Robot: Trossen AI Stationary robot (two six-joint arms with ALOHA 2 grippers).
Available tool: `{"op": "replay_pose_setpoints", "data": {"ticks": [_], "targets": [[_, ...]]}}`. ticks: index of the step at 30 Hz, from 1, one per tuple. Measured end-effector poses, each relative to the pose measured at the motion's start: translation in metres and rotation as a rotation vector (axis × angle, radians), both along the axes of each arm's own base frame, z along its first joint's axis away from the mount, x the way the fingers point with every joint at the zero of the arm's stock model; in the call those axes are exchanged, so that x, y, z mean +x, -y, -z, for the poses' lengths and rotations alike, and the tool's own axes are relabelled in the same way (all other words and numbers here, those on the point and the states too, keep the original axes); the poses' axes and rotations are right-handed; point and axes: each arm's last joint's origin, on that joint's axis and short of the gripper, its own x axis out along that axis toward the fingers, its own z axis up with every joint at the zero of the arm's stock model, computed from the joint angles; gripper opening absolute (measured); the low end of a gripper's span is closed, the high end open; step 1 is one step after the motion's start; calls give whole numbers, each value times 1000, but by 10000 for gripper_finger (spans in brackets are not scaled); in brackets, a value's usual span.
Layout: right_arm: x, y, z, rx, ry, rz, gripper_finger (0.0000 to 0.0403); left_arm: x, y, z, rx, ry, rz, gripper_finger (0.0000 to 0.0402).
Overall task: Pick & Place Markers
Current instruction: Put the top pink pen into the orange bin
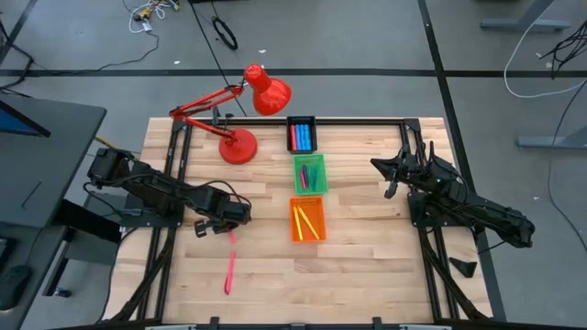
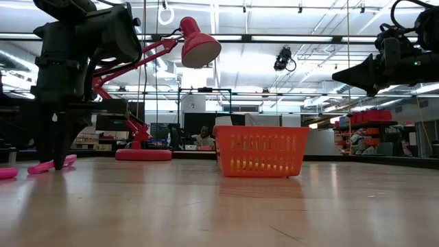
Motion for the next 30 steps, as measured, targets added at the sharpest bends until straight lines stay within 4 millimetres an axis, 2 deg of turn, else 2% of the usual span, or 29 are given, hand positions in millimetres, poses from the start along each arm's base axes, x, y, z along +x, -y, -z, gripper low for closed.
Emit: {"op": "replay_pose_setpoints", "data": {"ticks": [7,11,30], "targets": [[0,0,0,0,0,0,10,0,0,0,-1,0,-7,41],[0,0,0,0,0,0,10,2,2,-6,13,-14,6,29],[0,0,0,0,0,0,10,15,20,-92,42,-57,114,28]]}}
